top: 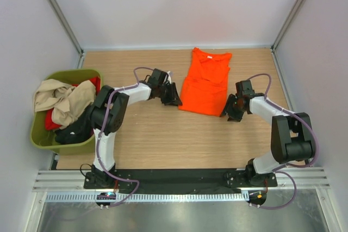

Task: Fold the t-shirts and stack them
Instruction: Fold the tshirt

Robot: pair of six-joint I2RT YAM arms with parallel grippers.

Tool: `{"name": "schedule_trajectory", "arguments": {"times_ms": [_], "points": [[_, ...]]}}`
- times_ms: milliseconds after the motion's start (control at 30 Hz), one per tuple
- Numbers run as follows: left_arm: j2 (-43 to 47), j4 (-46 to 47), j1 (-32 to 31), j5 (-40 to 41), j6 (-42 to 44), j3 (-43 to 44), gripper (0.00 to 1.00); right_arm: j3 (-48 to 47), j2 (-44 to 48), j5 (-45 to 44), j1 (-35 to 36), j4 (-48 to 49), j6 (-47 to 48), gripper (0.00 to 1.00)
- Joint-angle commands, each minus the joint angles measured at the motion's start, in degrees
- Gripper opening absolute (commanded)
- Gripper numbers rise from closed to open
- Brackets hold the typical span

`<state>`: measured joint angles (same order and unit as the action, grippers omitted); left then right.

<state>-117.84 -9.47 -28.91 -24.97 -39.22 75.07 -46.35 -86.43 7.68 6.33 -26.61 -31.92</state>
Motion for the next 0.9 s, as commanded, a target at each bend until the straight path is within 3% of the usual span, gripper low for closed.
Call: {"name": "schedule_trajectory", "arguments": {"times_ms": [0, 100, 133, 167, 267, 367, 600, 633, 767, 867], "points": [[-2.0, 0.7, -0.8, -0.3, -0.1, -0.6, 0.24, -0.9, -1.6, 0.2, 0.2, 2.7, -0.2, 0.5], [-2.2, 0.8, -1.0, -0.4, -0.3, -0.5, 0.14, 0.4, -3.2, 0.6, 0.2, 5.7, 0.8, 0.44], [-2.2, 0.8, -1.2, -0.5, -0.4, -0.6, 0.06, 0.6, -3.7, 0.4, 0.2, 6.5, 1.2, 0.42], [-2.1, 0.9, -1.2, -0.5, -0.6, -0.6, 0.02, 0.7, -4.3, 0.2, 0.3, 6.4, 1.7, 0.33], [-1.2, 0.3, -1.2, 0.1, -2.2, -1.5, 0.0, 1.7, -3.1, 0.8, 0.3, 5.8, 2.0, 0.09], [1.6, -1.0, -1.2, 1.9, -4.0, -3.9, 0.0, 3.5, -0.5, 1.8, 0.4, 2.2, 1.8, 0.01], [10.3, -2.7, -2.9, 5.5, -6.6, -13.2, 0.0, 8.6, 10.1, 2.9, 2.6, -6.0, 0.0, 0.02], [11.2, -2.7, -3.3, 5.7, -6.8, -14.5, 0.0, 9.6, 10.4, 3.3, 3.2, -6.3, -2.9, 0.05], [15.7, -2.7, -6.2, 7.1, -8.6, -19.9, 0.0, 12.5, 14.2, 3.5, 6.7, -8.3, -9.8, 0.36], [18.1, -2.7, -8.7, 9.8, -10.4, -23.9, 0.0, 13.8, 20.9, 1.2, 9.6, -10.7, -13.9, 0.43]]}}
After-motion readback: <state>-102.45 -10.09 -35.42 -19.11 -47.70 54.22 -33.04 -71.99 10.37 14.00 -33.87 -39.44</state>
